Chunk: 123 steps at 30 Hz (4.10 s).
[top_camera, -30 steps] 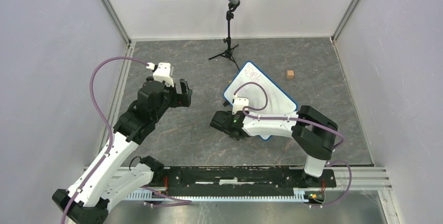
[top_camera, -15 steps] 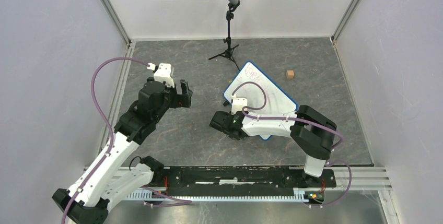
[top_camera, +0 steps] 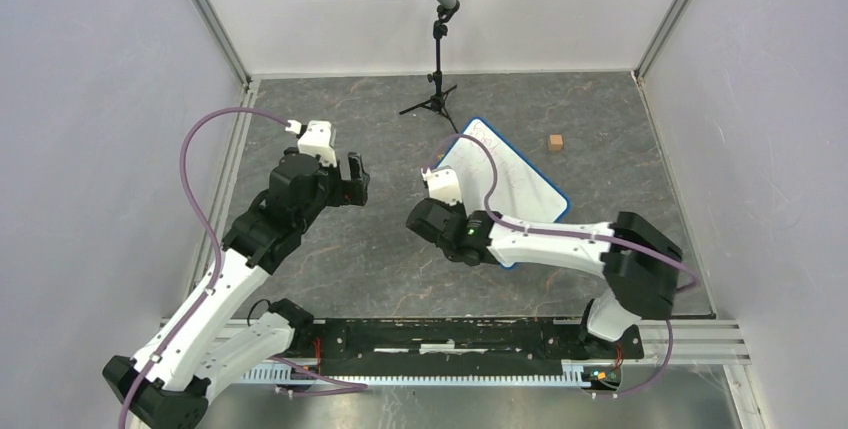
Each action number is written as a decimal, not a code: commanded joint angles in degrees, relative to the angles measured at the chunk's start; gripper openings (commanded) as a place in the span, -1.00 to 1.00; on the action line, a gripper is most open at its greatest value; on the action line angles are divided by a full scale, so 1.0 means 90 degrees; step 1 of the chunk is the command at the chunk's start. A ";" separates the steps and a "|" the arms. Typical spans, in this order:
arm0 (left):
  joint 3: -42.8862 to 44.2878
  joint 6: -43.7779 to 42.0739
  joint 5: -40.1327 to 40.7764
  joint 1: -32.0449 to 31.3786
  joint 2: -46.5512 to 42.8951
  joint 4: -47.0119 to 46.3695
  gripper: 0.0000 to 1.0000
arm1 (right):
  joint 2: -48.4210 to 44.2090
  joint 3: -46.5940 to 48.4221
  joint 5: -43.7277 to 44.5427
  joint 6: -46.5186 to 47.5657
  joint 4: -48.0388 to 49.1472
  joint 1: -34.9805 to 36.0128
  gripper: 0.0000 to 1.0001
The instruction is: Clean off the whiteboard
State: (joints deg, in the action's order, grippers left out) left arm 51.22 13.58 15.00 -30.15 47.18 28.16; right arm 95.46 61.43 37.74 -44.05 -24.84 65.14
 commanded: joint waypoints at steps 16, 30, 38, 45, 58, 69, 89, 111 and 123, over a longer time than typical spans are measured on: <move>-0.1126 0.1880 -0.2348 -0.0029 0.1025 -0.3771 0.99 | -0.3279 -0.1845 0.0289 0.4187 0.0499 -0.1890 -0.75; -0.0028 0.1748 -0.5114 0.0857 0.5391 -0.7588 0.70 | -0.3149 -0.1357 -0.0405 0.5025 0.0382 -0.2404 -0.75; 0.0564 0.2030 -0.6587 0.1243 0.6828 -0.8180 0.48 | -0.2689 -0.0834 -0.0301 0.5295 0.0162 -0.2404 -0.74; 0.0300 0.2299 -0.6964 0.1217 0.7109 -0.8774 0.35 | -0.2741 -0.0977 -0.0328 0.5305 0.0412 -0.2403 -0.70; 0.0406 0.1342 -0.6316 0.0960 0.7290 -0.7357 0.10 | -0.2420 -0.0927 0.0498 0.5298 0.0329 -0.2158 -0.71; 0.0468 0.1284 -0.6262 0.0955 0.7343 -0.7278 -0.14 | -0.1794 -0.0927 0.0920 0.5186 0.0371 -0.1821 -0.79; 0.0720 0.1151 -0.5929 0.0889 0.7472 -0.6748 -0.46 | -0.0168 -0.0520 0.0907 0.4631 0.0794 -0.1018 -0.87; 0.0900 0.1086 -0.5443 0.0864 0.7539 -0.6244 -0.61 | -0.2169 -0.1391 0.2640 0.4761 0.0288 -0.1779 -0.81; 0.0949 0.0888 -0.5642 0.0698 0.7505 -0.6226 -0.55 | -0.1173 -0.1730 0.1372 0.4309 0.1114 -0.0873 -0.83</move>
State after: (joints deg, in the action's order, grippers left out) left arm 58.35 25.34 -37.54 -22.52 113.89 -29.12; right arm 81.30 47.46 56.23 -1.96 -18.26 54.85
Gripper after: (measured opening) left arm 0.223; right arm 0.217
